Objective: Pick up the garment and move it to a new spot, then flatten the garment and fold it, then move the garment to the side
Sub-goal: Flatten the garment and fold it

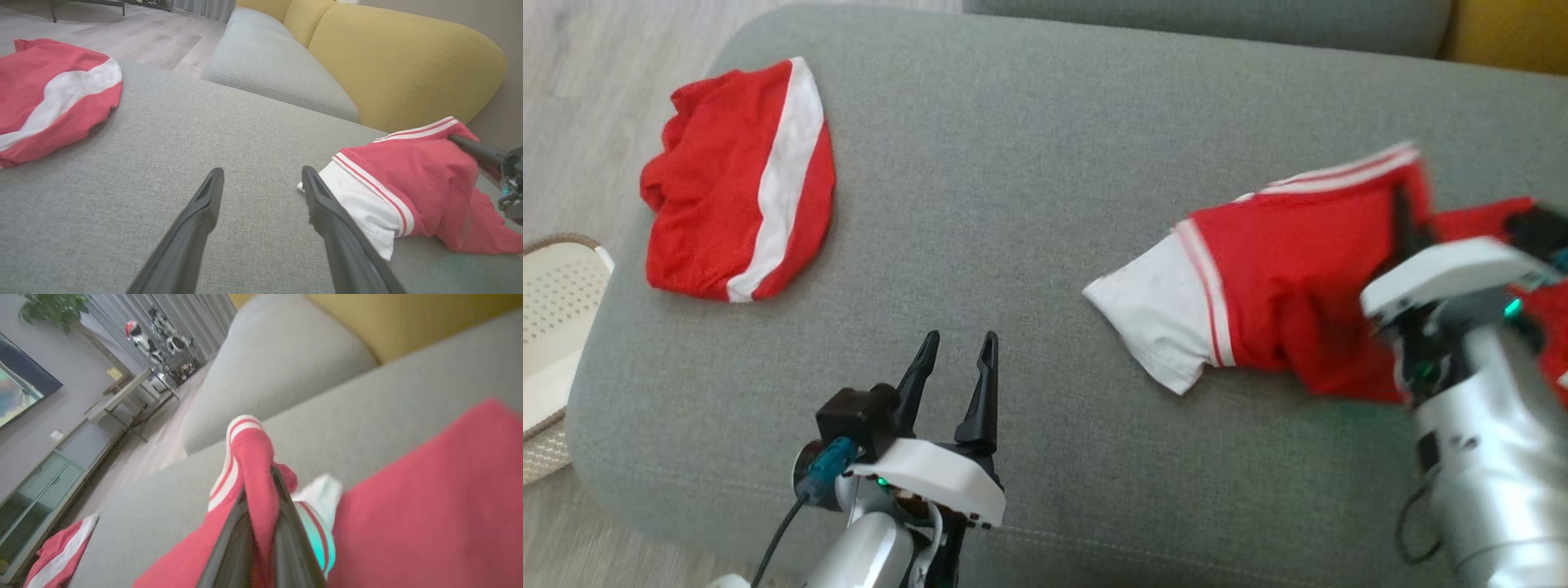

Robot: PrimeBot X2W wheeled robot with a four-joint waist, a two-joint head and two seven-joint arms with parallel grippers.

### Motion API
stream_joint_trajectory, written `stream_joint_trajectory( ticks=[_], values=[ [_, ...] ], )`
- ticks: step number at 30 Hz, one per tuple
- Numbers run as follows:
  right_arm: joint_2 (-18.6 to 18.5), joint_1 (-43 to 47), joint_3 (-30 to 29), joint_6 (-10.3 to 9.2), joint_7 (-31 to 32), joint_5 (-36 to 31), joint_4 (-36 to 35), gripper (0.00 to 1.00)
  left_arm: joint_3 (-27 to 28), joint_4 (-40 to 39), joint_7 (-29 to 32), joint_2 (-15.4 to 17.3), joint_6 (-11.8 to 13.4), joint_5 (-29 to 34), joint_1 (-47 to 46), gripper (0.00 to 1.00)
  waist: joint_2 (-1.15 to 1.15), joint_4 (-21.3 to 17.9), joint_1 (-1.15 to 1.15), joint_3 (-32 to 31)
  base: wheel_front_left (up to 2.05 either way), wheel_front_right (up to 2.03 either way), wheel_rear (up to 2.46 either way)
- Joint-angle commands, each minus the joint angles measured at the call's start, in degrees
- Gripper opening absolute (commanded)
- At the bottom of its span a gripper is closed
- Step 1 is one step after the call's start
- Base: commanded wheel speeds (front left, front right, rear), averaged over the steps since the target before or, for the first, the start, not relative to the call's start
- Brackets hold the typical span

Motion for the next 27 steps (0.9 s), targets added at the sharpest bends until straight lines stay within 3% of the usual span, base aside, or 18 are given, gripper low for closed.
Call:
stream_joint_trajectory(
  ticks=[1,5,10,16,20,21,23,27],
  values=[
    [-0.97,-4.13,1.54,-0.04,-2.26,-1.41,-2.7,0.0,1.58,-1.53,-0.52,-0.13,0.36,-0.61,-1.72,1.0,0.0,0.14,0.0,-0.95,0.0,0.0,0.0],
    [-1.49,-7.78,5.4,-0.04,-5.17,-4.56,-5.74,0.0,1.5,-1.63,-0.52,-0.13,0.42,-1.07,-1.19,1.0,0.0,0.41,0.0,-2.55,0.0,0.0,0.0],
    [0.44,-9.06,13.26,-0.04,-5.71,-8.78,-10.52,0.0,1.06,-1.67,-0.52,-0.13,0.5,-1.56,-0.51,1.0,0.0,1.37,0.0,-3.94,0.0,0.0,0.0],
    [3.13,-4.41,22.79,-0.04,-3.81,-13.14,-13.01,0.0,1.19,-1.75,-0.52,-0.13,0.49,-1.54,0.32,1.0,0.0,2.63,0.0,-4.55,0.0,0.0,0.0],
    [3.55,1.34,32.37,-0.04,-2.04,-10.18,-13.34,0.02,1.14,-1.4,-0.52,-0.13,0.17,-1.39,0.58,1.0,0.0,3.76,0.0,-4.77,0.0,0.0,0.0],
    [3.56,2.79,34.71,-0.04,-1.09,-8.3,-13.18,1.0,1.04,-1.31,-0.52,-0.13,0.14,-1.42,0.56,1.0,0.0,4.01,0.0,-4.81,0.0,0.0,0.0],
    [3.57,4.56,38.87,-0.04,0.52,-5.2,-12.95,1.0,0.98,-1.2,-0.52,-0.13,0.21,-1.5,0.54,1.0,0.0,4.31,0.0,-4.97,0.0,0.0,0.0],
    [3.58,5.28,41.28,-0.04,0.89,-3.04,-12.25,1.0,1.44,-1.39,-0.52,-0.13,0.53,-1.44,0.6,1.0,0.0,3.78,0.0,-5.33,0.0,0.0,0.0]
  ],
)
